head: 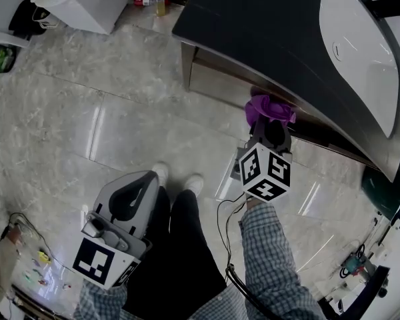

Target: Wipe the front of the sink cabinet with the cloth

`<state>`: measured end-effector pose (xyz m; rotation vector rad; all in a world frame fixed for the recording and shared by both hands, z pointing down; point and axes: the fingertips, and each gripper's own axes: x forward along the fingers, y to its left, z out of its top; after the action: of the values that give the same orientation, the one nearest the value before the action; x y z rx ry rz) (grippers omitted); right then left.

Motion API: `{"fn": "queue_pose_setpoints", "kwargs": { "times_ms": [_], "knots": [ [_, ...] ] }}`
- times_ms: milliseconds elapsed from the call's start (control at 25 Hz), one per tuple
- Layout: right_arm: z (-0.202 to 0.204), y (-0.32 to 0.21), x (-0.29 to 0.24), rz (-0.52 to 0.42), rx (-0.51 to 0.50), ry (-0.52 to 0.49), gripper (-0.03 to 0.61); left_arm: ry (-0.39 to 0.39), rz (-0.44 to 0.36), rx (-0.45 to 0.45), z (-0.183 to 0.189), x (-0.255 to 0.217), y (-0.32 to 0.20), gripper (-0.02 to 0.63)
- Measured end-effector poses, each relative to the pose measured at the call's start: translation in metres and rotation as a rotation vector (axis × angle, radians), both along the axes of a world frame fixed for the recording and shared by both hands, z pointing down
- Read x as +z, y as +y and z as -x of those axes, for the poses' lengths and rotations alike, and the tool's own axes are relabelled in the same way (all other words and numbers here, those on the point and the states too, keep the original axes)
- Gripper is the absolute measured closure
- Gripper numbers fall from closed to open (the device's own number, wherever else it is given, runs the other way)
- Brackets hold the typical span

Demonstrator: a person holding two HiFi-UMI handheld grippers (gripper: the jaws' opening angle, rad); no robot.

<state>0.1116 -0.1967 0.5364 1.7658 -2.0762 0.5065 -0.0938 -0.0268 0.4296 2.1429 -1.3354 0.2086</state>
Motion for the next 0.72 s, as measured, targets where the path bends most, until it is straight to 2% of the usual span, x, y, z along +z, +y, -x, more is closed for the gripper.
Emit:
{"fn": "queue_pose_setpoints", "kwargs": {
  "times_ms": [240,720],
  "knots": [
    [0.037,0.000,0.003,0.003,-0.078,-0.007,0.505,0.028,-0.027,-0.003,0.003,-0.003,-0.013,0.602],
    [0.118,-0.002,0.022,0.026,-0.233,-0.017,0.505,0.023,0.026,-0.072,0.040,0.010,-0.007,0.602]
  ]
}}
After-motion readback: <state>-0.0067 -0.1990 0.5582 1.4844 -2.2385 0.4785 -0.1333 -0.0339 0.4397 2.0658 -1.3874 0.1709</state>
